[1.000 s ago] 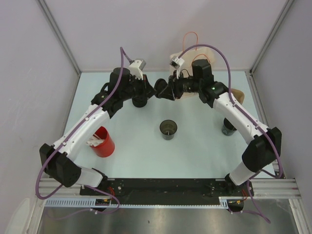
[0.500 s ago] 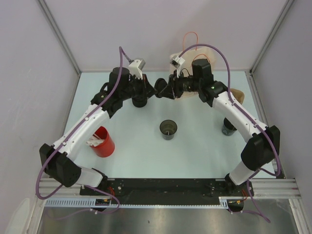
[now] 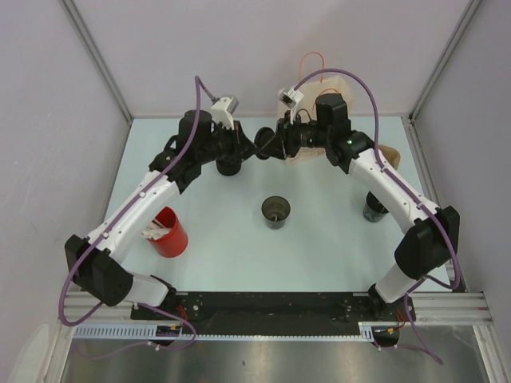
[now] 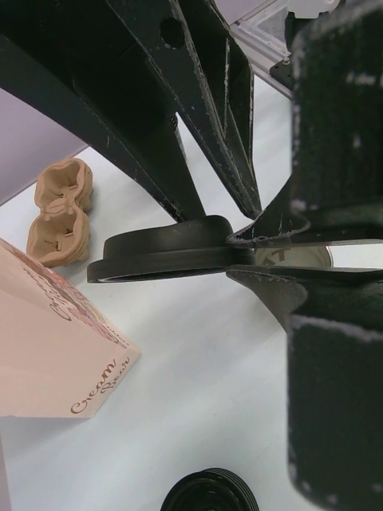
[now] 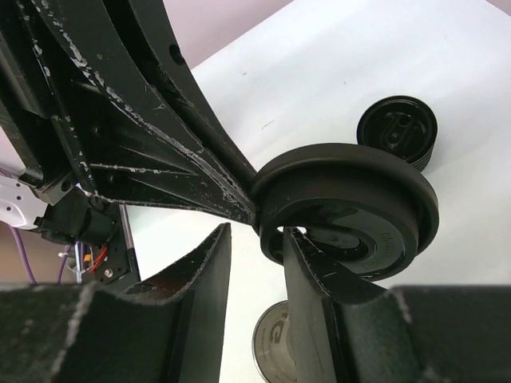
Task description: Pack the takeout coffee
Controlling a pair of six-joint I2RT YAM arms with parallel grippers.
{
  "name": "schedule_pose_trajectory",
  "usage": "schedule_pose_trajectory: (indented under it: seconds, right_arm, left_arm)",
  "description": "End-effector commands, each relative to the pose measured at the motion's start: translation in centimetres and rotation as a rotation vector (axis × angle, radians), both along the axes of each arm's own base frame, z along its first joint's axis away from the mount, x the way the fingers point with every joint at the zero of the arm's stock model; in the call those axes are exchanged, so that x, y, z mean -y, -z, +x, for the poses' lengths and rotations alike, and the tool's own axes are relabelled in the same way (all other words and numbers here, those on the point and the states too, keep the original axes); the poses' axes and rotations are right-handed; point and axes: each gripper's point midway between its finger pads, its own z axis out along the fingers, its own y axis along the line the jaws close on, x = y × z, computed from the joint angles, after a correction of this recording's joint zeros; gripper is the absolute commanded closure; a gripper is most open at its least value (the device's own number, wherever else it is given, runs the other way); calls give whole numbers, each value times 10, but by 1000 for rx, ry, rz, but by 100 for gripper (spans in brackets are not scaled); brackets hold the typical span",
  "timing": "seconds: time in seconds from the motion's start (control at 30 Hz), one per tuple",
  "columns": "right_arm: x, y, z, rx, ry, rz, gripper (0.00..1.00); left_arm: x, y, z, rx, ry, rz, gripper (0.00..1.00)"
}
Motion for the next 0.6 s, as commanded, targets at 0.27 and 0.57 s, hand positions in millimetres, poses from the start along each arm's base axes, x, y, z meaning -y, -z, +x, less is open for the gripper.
schedule_pose_trajectory:
  seconds: [0.27, 0.57]
  right_arm:
    - [-9, -18, 6, 69, 14, 27, 80]
    - [-7, -23, 5, 85, 8, 21, 100]
  left_arm:
    - [18, -24, -23, 8, 145, -108, 99]
    - [24, -26, -30, 10, 201, -136, 92]
